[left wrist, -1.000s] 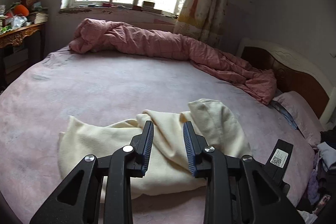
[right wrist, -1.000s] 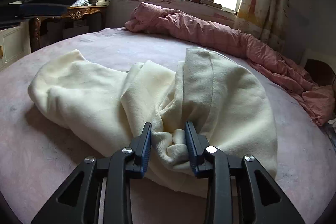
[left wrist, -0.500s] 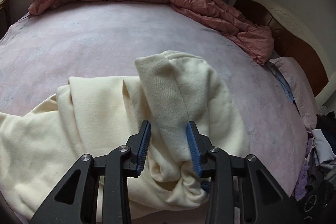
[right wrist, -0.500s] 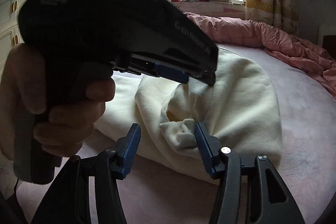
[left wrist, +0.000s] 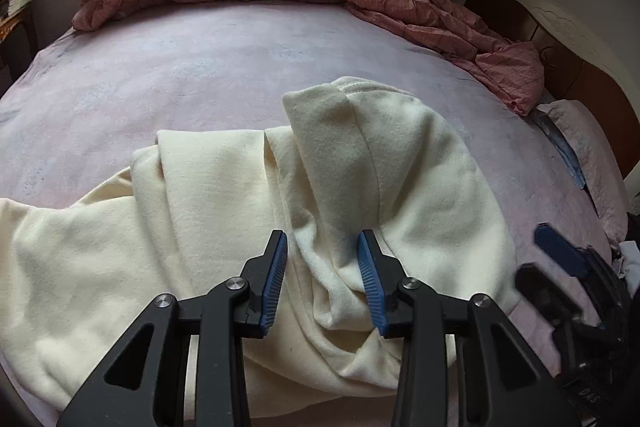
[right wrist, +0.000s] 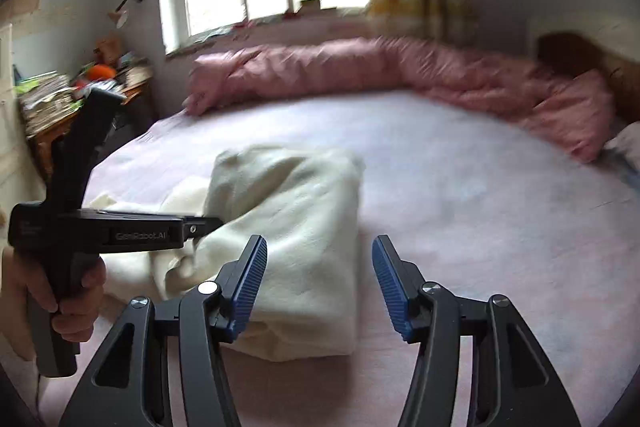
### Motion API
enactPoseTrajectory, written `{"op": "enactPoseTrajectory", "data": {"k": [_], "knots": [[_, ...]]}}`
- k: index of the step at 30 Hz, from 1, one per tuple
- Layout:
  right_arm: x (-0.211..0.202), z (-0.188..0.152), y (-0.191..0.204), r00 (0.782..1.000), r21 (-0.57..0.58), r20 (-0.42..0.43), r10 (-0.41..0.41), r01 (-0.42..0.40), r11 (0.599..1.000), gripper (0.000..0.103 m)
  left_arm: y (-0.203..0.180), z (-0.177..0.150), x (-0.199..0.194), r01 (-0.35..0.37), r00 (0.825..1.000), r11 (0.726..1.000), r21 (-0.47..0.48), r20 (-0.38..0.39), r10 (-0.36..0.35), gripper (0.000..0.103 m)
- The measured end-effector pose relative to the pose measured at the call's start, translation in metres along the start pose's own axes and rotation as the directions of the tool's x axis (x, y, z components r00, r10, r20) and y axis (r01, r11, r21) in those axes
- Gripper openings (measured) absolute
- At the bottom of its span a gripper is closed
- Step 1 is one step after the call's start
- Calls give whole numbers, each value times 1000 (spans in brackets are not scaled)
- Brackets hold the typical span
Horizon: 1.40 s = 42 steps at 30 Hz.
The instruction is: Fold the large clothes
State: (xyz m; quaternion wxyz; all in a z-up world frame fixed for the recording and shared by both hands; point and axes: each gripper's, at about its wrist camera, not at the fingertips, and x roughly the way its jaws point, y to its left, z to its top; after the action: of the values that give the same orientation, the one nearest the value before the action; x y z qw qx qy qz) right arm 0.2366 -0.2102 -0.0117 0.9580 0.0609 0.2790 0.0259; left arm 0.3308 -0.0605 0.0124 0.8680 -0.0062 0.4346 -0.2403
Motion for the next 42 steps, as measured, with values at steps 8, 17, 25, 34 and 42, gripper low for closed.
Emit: {"op": "enactPoseTrajectory", "data": {"k": [8, 17, 25, 34, 42], "knots": [[37, -16, 18, 997, -104, -69, 26, -33, 994, 86, 44, -47, -102, -190, 924, 960, -204, 294, 245, 89], [46, -7, 34, 998, -138, -59, -23, 15, 990, 88, 165, -126, -83, -34, 998, 797, -603, 14, 54, 89], [44, -7, 31, 998, -149, -63, -9, 0, 989, 88, 211, -116, -56, 91, 991, 721, -687, 130, -1, 88], [43, -2, 29, 997, -150, -65, 35, -44, 988, 81, 125, -68, -120, -33, 851, 936, -351, 482, 210, 14], [43, 2, 13, 987, -81, -55, 153, -157, 984, 81, -46, -4, -106, 70, 865, 989, 134, 485, -127, 13]]}}
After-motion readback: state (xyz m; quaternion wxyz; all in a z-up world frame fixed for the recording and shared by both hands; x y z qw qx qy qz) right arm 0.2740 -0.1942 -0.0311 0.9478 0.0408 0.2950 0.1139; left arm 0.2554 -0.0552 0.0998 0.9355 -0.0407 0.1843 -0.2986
